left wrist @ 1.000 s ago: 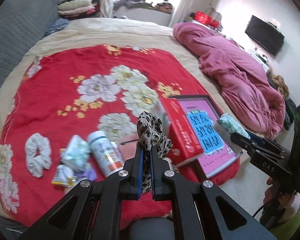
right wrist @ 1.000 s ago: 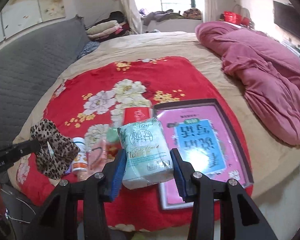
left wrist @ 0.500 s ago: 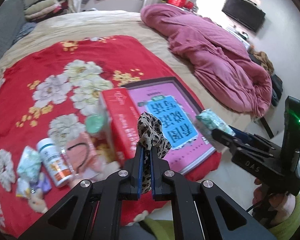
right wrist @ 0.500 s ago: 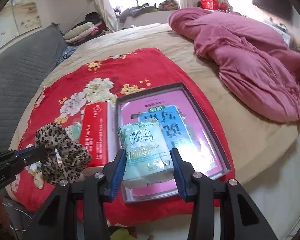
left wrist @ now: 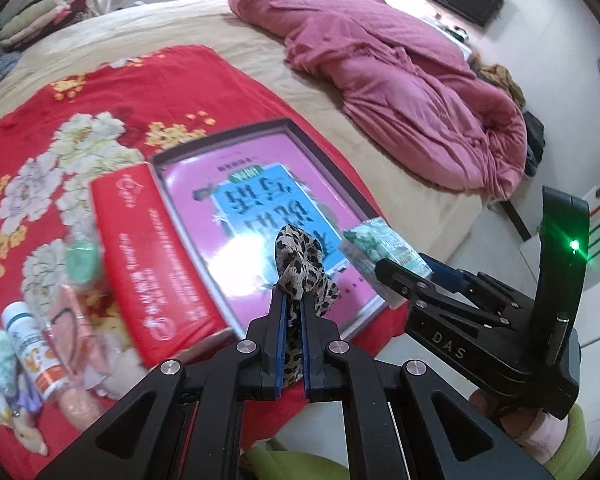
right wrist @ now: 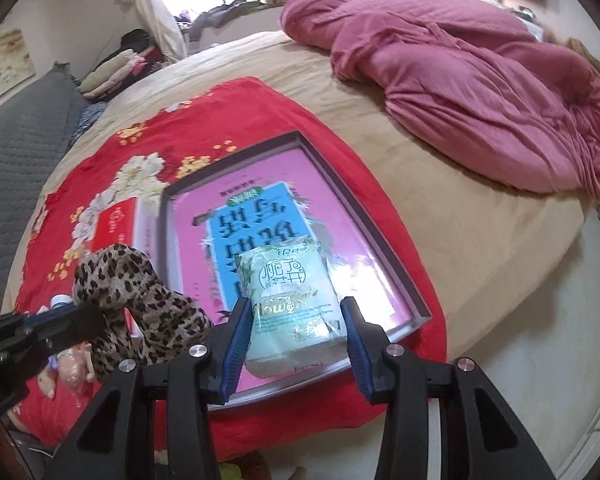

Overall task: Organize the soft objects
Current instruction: 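Carry the scrunchie with the left tool while the right tool carries the tissue pack over the pink book tray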

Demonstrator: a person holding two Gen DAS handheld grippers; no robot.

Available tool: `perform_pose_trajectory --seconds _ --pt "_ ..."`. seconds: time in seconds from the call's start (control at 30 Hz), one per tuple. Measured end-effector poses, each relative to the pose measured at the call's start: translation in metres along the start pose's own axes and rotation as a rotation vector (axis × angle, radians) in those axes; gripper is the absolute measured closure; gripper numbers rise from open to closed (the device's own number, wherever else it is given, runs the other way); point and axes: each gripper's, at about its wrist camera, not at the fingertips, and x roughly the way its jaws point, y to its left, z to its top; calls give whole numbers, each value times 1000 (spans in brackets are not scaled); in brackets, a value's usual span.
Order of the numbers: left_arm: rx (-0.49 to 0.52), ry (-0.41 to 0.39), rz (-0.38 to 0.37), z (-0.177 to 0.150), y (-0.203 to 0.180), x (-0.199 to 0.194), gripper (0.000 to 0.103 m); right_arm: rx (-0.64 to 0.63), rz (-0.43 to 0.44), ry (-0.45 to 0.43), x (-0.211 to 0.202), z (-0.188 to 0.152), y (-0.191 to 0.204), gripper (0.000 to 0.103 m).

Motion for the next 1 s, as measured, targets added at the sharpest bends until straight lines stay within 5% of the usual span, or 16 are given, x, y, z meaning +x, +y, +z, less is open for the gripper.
perform_pose_trajectory --seconds 1.0 --pt "7 103 17 9 -12 75 97 -14 -100 68 65 -9 -20 56"
